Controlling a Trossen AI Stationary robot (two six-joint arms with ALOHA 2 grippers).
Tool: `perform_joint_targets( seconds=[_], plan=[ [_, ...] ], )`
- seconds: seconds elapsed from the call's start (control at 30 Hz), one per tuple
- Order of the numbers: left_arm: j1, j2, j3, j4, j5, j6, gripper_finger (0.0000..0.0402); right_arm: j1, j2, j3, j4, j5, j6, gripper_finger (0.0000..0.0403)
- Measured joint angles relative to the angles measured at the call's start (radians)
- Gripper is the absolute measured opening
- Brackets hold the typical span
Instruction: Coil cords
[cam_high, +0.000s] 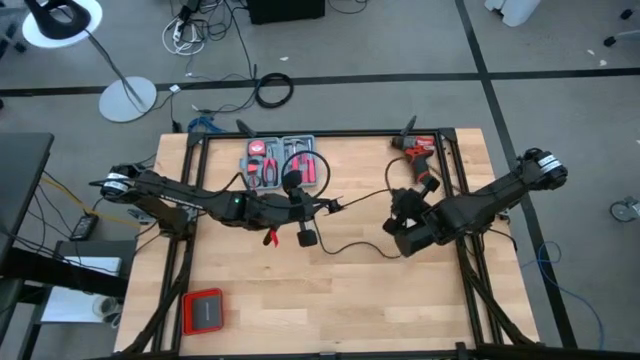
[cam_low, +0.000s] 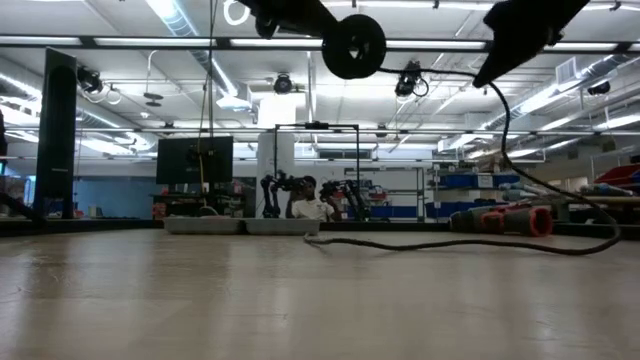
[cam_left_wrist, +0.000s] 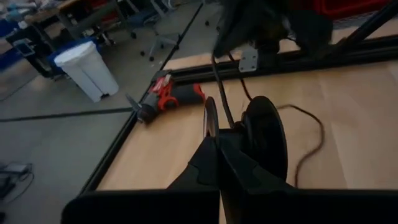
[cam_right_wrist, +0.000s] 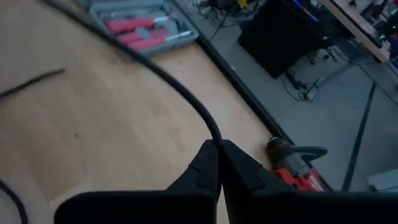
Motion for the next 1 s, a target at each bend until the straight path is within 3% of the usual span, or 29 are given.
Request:
perform_joint_targets(
  seconds=[0.13,0.37,0.5,1.0],
  plan=[
    [0.000,0.000,0.000,-0.001,0.005,-0.005,0.0000,0.003,-0.071,0.000,0.107,0.023,-0.060,0.0004],
    [0.000,0.009,0.000,-0.001,-0.014,0.001,0.0000,0.003,-0.098,0.000,0.622,0.015,-0.510,0.0004],
    [0.000,0.009,0.000,-0.001,-0.038,0.001,0.0000,0.003,-0.086,0.000,0.826,-0.045,-0.657,0.0004],
    [0.001,0.009,0.000,0.086,-0.083,-0.004,0.0000,-0.033,0.125,-0.001,1.180,-0.266,-0.812,0.0004]
  ],
)
